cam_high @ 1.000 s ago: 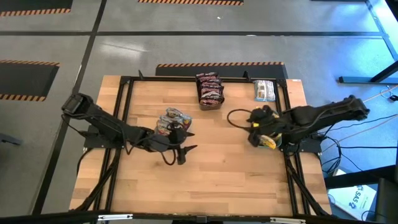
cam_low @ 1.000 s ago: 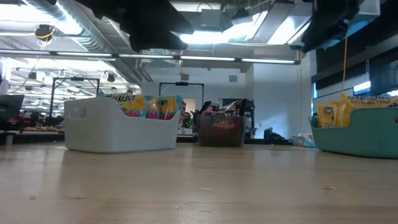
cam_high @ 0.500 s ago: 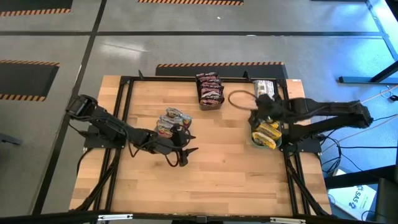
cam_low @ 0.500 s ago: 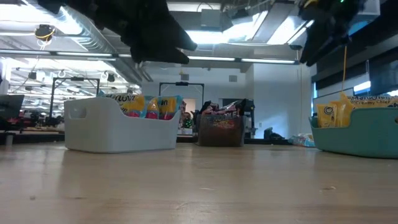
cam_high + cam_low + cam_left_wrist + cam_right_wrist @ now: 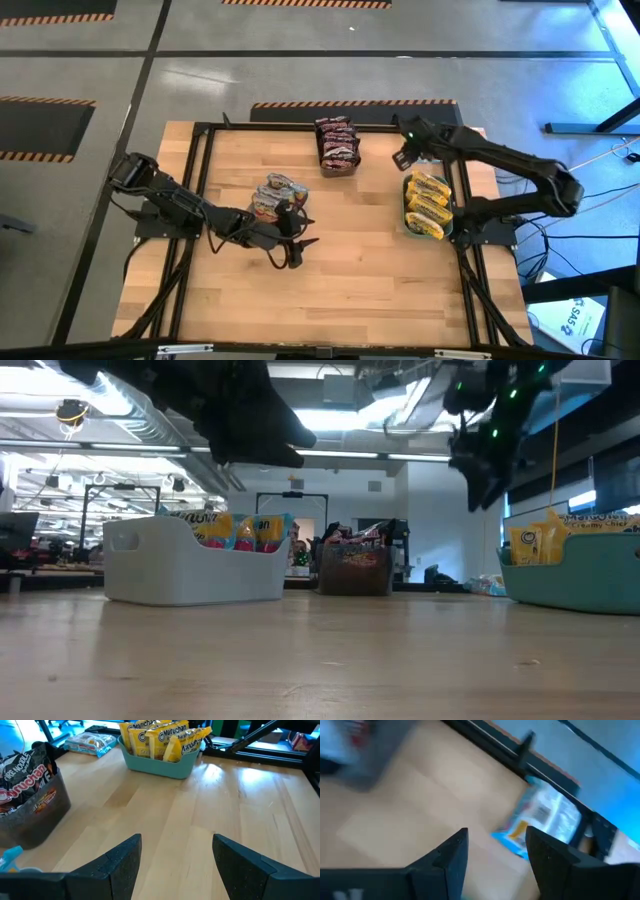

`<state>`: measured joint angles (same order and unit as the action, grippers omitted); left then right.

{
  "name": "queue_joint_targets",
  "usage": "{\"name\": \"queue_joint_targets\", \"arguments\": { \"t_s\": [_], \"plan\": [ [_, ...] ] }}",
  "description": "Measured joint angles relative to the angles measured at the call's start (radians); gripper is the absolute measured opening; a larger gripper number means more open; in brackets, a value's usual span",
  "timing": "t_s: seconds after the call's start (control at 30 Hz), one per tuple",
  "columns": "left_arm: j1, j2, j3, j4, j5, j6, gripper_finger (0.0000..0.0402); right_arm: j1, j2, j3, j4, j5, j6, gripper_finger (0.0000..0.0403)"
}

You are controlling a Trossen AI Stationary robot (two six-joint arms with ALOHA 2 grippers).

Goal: Sort Maruchan noodles
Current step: Put the blue noodle pack into the gray bin

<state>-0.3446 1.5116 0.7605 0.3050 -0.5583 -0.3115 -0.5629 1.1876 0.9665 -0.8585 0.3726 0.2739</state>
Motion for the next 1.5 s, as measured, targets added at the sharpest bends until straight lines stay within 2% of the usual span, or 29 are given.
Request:
{"name": "queue_joint_targets", "arguments": {
  "t_s": [0.2,0.27,0.43,0.6,0.7,0.8,0.9,0.97,1.3,1.5],
  "plan": [
    [-0.002,0.0,0.0,-0.001,0.001,0.007,0.0238,-0.168,0.115,0.0,0.003,-0.007,-0.093,0.0182],
    [-0.003,0.0,0.0,-0.001,0.001,0.007,0.0238,-0.228,0.147,0.0,0.013,-0.04,-0.142,0.0182],
    [0.002,-0.001,0.0,-0.001,0.002,0.008,0.0238,-0.378,0.222,0.0,0.067,-0.138,-0.149,0.0182],
    [0.005,-0.001,0.0,-0.001,0.001,0.019,0.0238,-0.476,0.302,0.001,0.158,-0.208,-0.157,0.0173],
    [0.004,-0.001,0.0,-0.001,0.002,0.04,0.0238,-0.499,0.347,0.002,0.229,-0.208,-0.174,0.014],
    [0.005,-0.001,0.0,-0.001,0.002,0.053,0.0238,-0.528,0.402,0.004,0.265,-0.209,-0.176,0.0086],
    [0.005,-0.001,0.0,-0.001,0.002,0.054,0.0238,-0.557,0.456,0.024,0.271,-0.172,-0.185,0.0029],
    [0.005,-0.001,0.0,-0.001,0.001,0.058,0.0238,-0.559,0.483,0.031,0.289,-0.142,-0.2,0.0008],
    [0.005,-0.002,0.0,-0.001,-0.004,0.079,0.0238,-0.541,0.585,0.056,0.336,-0.039,-0.169,0.0023],
    [0.004,-0.002,0.0,-0.001,-0.004,0.079,0.0238,-0.508,0.604,0.056,0.319,-0.057,-0.199,0.0023]
  ]
}}
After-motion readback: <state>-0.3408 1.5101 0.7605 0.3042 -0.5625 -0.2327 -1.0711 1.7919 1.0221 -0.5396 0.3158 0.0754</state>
